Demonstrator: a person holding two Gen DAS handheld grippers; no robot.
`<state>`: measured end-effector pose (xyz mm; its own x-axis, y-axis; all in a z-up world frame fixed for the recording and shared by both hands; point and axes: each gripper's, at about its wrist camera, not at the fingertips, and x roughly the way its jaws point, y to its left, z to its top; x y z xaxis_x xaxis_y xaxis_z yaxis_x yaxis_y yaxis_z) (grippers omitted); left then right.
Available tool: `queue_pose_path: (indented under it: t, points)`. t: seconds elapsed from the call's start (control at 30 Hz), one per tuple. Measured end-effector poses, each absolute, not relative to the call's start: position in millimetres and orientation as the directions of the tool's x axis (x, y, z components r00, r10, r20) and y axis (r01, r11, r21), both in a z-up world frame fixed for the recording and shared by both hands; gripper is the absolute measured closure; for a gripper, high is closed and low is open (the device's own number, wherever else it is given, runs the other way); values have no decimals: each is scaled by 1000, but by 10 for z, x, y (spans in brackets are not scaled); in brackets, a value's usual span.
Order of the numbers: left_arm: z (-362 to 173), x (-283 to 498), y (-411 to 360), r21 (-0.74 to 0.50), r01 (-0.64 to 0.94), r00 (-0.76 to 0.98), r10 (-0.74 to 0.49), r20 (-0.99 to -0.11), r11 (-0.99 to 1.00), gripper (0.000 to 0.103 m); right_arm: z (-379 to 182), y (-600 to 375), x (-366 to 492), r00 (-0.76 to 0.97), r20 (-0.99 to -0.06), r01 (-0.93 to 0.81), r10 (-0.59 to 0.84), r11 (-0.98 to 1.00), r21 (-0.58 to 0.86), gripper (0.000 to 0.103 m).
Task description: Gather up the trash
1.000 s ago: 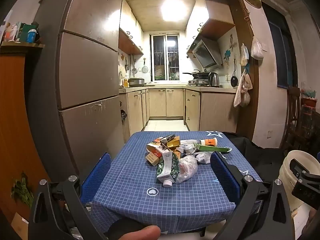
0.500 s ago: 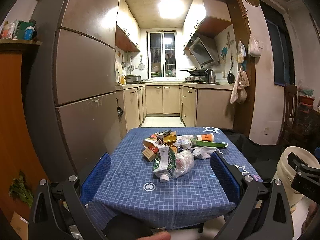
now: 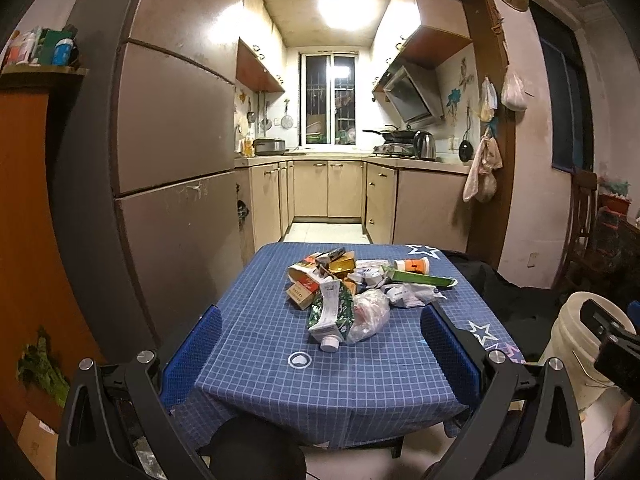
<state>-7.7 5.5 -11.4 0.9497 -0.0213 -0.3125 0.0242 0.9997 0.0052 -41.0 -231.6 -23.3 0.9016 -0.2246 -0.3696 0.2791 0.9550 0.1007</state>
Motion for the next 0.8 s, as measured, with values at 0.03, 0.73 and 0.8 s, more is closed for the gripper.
queue_pose_path:
  t: [0.03,0.73,0.8]
  points:
    - [-116,-81,67,-1,23,948,-23,-318,1000,3,-233,-2309,-426,906,-365,272,-215,956,109,5]
    - [-84,-176,42,3,75,949,-71,-306,997,3,-269,-2223,-566,923,-382,126,-40,971,205,5]
    - [-80,-175,31,12,69,951,-62,-303,998,3,-259,-2209,-580,924,-380,123,-39,972,200,5]
